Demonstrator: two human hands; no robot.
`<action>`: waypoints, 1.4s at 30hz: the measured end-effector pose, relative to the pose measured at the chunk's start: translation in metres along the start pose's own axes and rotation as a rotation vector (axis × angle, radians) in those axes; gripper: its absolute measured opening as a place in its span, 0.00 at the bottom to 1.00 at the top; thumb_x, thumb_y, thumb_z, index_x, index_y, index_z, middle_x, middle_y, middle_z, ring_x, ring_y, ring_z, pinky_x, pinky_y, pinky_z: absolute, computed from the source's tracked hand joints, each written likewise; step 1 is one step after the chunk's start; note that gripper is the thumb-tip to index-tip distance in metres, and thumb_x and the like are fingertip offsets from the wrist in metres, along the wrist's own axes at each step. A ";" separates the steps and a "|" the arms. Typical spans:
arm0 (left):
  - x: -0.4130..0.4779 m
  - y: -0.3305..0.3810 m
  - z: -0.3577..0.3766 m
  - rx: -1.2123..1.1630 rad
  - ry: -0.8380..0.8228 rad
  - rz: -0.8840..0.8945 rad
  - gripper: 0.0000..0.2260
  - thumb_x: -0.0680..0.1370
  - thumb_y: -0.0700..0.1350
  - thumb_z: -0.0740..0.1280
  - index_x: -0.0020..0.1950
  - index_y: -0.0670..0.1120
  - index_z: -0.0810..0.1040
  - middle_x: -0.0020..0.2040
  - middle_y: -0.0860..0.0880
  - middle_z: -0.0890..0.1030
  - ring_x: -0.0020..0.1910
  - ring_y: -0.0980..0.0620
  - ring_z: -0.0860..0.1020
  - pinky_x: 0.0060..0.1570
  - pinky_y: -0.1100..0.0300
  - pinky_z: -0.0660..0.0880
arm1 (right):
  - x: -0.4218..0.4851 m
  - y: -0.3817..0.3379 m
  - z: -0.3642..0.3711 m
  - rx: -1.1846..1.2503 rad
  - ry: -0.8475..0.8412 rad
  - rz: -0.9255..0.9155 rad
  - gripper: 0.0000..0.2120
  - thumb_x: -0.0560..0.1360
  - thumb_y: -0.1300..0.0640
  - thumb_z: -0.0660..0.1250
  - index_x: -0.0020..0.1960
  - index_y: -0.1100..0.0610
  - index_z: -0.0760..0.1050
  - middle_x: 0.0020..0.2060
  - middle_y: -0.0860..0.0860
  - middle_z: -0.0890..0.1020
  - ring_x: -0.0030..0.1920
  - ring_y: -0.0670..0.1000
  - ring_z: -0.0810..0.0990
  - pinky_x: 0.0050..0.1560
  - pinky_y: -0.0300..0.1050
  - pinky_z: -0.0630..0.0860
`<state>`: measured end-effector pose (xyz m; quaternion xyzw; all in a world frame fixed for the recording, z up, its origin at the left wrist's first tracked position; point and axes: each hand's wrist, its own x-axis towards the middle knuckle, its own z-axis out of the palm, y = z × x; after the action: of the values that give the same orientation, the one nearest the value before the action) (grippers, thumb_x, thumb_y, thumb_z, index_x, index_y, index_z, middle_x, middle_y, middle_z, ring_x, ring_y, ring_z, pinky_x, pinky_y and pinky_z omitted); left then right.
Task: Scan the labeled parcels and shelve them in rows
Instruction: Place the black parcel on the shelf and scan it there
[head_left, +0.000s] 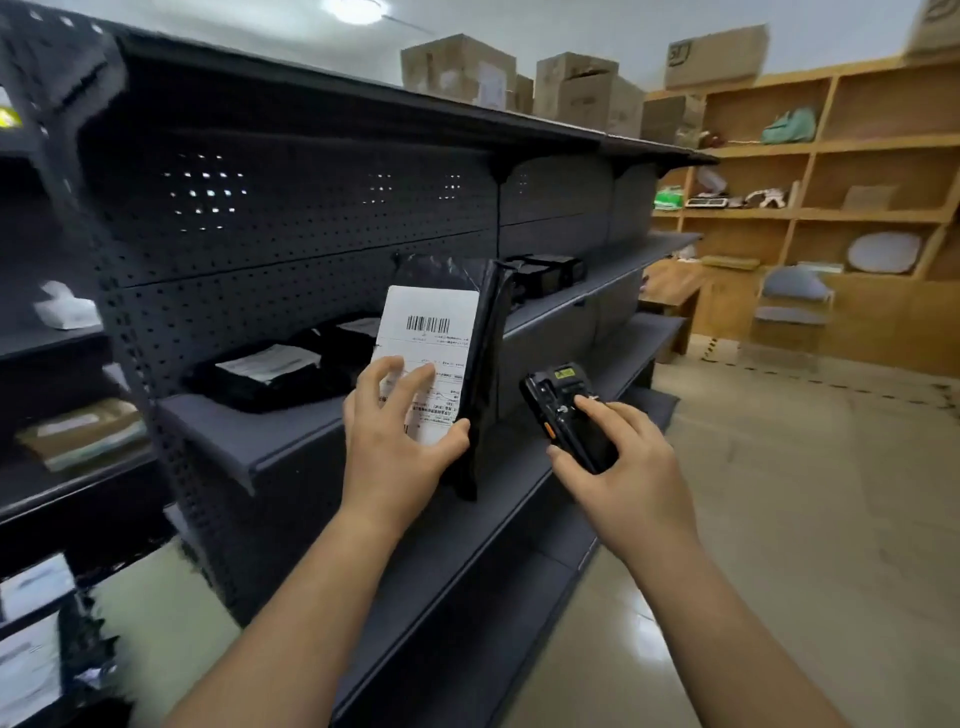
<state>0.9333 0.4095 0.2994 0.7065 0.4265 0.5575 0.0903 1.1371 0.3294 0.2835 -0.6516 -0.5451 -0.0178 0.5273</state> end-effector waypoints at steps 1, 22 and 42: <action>0.004 0.010 0.027 -0.020 -0.014 0.010 0.25 0.68 0.48 0.78 0.63 0.52 0.78 0.67 0.56 0.66 0.67 0.51 0.65 0.64 0.64 0.62 | 0.011 0.020 -0.013 -0.018 0.007 0.010 0.26 0.68 0.46 0.76 0.65 0.44 0.77 0.61 0.46 0.77 0.60 0.49 0.77 0.58 0.50 0.77; 0.209 0.039 0.528 -0.294 -0.136 0.062 0.26 0.67 0.46 0.79 0.64 0.50 0.79 0.68 0.52 0.68 0.65 0.47 0.67 0.63 0.71 0.59 | 0.341 0.348 -0.064 -0.242 0.170 0.185 0.27 0.70 0.43 0.73 0.68 0.41 0.73 0.59 0.41 0.76 0.55 0.45 0.76 0.54 0.48 0.78; 0.430 0.032 0.874 -0.136 0.129 -0.118 0.27 0.65 0.58 0.72 0.63 0.55 0.78 0.64 0.59 0.66 0.68 0.51 0.67 0.66 0.59 0.65 | 0.731 0.636 -0.001 -0.042 -0.048 -0.013 0.27 0.69 0.43 0.74 0.67 0.44 0.75 0.62 0.45 0.76 0.62 0.48 0.74 0.61 0.46 0.73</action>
<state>1.7119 0.9962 0.3083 0.6352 0.4334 0.6230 0.1431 1.8971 0.9294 0.2966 -0.6593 -0.5612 -0.0171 0.5000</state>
